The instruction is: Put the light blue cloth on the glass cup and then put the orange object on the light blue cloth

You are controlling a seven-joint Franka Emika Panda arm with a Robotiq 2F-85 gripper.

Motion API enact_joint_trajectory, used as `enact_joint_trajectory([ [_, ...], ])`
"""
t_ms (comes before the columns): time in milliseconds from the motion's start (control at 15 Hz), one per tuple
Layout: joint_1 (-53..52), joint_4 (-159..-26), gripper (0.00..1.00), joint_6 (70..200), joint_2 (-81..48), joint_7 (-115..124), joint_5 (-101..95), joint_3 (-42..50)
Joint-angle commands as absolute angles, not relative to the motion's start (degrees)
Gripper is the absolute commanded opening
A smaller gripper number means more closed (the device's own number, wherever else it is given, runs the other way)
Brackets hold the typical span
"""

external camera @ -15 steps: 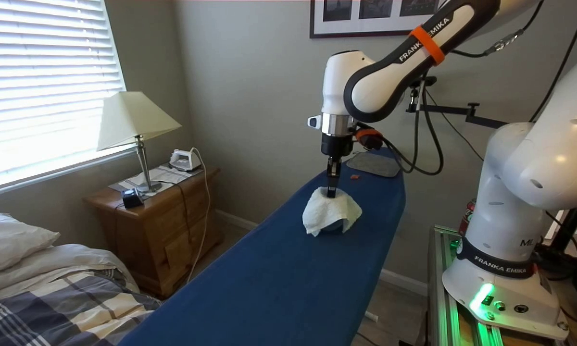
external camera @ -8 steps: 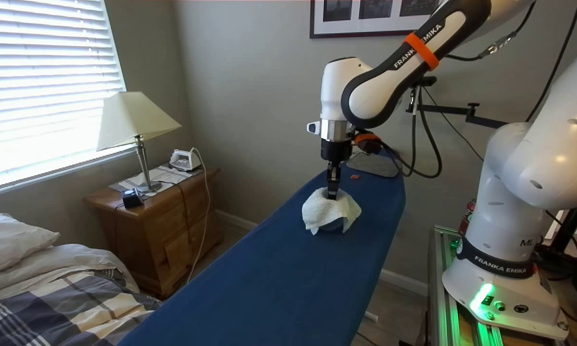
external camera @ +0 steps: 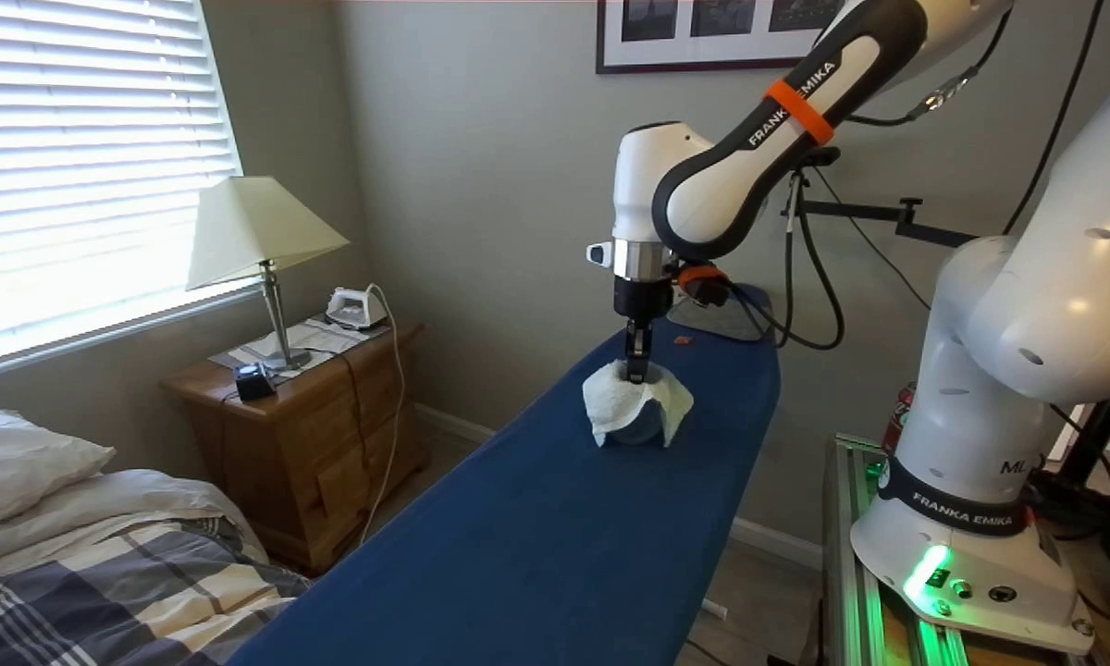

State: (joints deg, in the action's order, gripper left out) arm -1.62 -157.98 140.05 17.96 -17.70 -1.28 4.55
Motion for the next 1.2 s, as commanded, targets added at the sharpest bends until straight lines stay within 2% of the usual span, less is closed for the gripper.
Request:
enact_joint_trajectory([
  [0, -1.04, -157.94, 0.03, 141.38, 16.81, -18.39, -2.54, 4.53],
  [1133, -1.90, -157.10, 0.03, 138.38, 23.57, -19.07, -1.05, 5.02],
])
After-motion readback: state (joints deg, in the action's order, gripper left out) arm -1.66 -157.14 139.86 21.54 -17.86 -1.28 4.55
